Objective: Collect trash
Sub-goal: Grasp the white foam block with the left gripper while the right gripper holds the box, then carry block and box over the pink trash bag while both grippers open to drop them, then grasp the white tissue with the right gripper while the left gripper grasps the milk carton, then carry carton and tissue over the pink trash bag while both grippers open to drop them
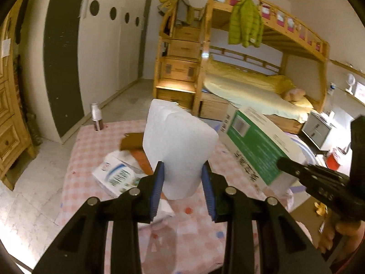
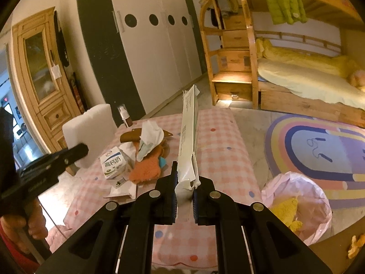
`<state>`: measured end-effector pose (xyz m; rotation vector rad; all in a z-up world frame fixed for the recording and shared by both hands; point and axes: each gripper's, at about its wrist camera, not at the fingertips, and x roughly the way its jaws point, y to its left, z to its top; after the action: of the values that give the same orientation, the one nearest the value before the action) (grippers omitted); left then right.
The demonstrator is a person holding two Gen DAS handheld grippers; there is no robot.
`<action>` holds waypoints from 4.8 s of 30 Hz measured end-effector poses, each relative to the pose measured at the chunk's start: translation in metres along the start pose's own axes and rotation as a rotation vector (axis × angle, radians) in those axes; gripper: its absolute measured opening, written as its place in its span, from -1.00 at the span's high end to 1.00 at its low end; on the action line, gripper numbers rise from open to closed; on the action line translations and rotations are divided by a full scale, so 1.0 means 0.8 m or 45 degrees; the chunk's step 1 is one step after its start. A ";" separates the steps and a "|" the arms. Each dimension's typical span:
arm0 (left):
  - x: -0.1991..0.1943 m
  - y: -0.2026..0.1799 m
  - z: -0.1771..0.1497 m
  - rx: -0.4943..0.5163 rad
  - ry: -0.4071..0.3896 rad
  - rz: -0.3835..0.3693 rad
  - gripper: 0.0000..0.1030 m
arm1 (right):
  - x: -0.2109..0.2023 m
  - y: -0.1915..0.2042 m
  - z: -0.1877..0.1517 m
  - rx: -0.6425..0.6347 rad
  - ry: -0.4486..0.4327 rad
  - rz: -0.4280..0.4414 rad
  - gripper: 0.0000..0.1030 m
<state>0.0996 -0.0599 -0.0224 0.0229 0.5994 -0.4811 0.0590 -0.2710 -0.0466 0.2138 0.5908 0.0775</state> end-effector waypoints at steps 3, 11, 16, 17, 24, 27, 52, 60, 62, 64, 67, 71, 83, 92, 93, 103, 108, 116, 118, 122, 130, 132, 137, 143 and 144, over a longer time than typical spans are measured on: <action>0.000 -0.030 -0.010 0.063 0.011 -0.052 0.40 | -0.012 -0.012 -0.006 0.012 -0.002 -0.024 0.79; 0.044 -0.118 -0.024 0.204 0.077 -0.253 0.39 | -0.043 -0.079 -0.023 0.087 -0.010 -0.194 0.79; 0.085 -0.163 -0.025 0.260 0.126 -0.344 0.38 | -0.051 -0.133 -0.040 0.158 0.004 -0.316 0.78; 0.094 -0.172 -0.025 0.271 0.136 -0.361 0.37 | -0.051 -0.145 -0.043 0.178 0.010 -0.337 0.78; 0.159 -0.233 -0.022 0.341 0.209 -0.474 0.36 | -0.047 -0.207 -0.055 0.271 0.041 -0.428 0.78; 0.185 -0.253 -0.020 0.361 0.239 -0.507 0.35 | -0.042 -0.227 -0.059 0.296 0.053 -0.444 0.78; 0.143 -0.171 -0.020 0.207 0.215 -0.196 -0.31 | -0.046 -0.198 -0.046 0.274 0.028 -0.365 0.05; 0.074 -0.087 -0.033 0.099 0.166 -0.014 -0.31 | -0.029 -0.108 -0.037 0.127 0.083 -0.222 0.05; 0.063 -0.066 -0.035 0.062 0.170 0.039 -0.31 | -0.020 -0.084 -0.034 0.083 0.097 -0.184 0.05; 0.052 -0.038 -0.040 0.026 0.174 0.105 -0.31 | -0.010 -0.059 -0.029 0.039 0.114 -0.143 0.05; 0.037 0.006 -0.047 -0.047 0.180 0.201 -0.31 | 0.007 -0.027 -0.024 -0.023 0.135 -0.100 0.05; 0.021 0.066 -0.057 -0.150 0.180 0.305 -0.31 | 0.029 0.004 -0.017 -0.068 0.155 -0.044 0.05; 0.036 0.129 -0.068 -0.239 0.221 0.346 -0.31 | 0.098 0.051 0.001 -0.139 0.217 0.042 -0.01; 0.086 0.119 -0.056 -0.150 0.277 0.250 -0.43 | 0.163 0.069 0.022 -0.176 0.256 0.102 -0.15; 0.093 0.117 -0.056 -0.132 0.287 0.250 -0.43 | 0.172 0.071 0.026 -0.173 0.259 0.113 -0.15; 0.108 0.148 -0.065 -0.167 0.366 0.335 -0.38 | 0.235 0.080 0.050 -0.137 0.288 0.177 -0.16; 0.098 0.175 -0.067 -0.229 0.361 0.415 -0.38 | 0.244 0.084 0.054 -0.118 0.309 0.213 0.14; 0.077 0.167 -0.056 -0.264 0.297 0.331 -0.69 | 0.194 0.092 0.059 -0.159 0.197 0.215 0.93; 0.079 0.155 -0.053 -0.239 0.284 0.334 -0.76 | 0.173 0.092 0.062 -0.170 0.151 0.192 0.93; 0.098 0.141 -0.045 -0.217 0.307 0.345 -0.76 | 0.142 0.088 0.067 -0.190 0.092 0.130 0.93; 0.147 0.138 -0.033 -0.228 0.396 0.427 -0.69 | 0.114 0.053 0.055 -0.170 0.091 0.048 0.93; 0.155 0.138 -0.034 -0.232 0.413 0.445 -0.61 | 0.114 0.043 0.051 -0.148 0.102 0.044 0.93; 0.164 0.138 -0.037 -0.232 0.422 0.471 -0.41 | 0.113 0.030 0.044 -0.115 0.118 0.038 0.93; 0.109 0.131 -0.028 -0.214 0.253 0.414 -0.38 | 0.095 0.026 0.038 -0.105 0.104 0.039 0.93; 0.096 0.131 -0.026 -0.218 0.222 0.404 -0.38 | 0.090 0.025 0.037 -0.100 0.096 0.038 0.93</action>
<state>0.1900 0.0038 -0.0939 -0.0031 0.7911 -0.1193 0.1350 -0.2470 -0.0572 0.1440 0.6587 0.1381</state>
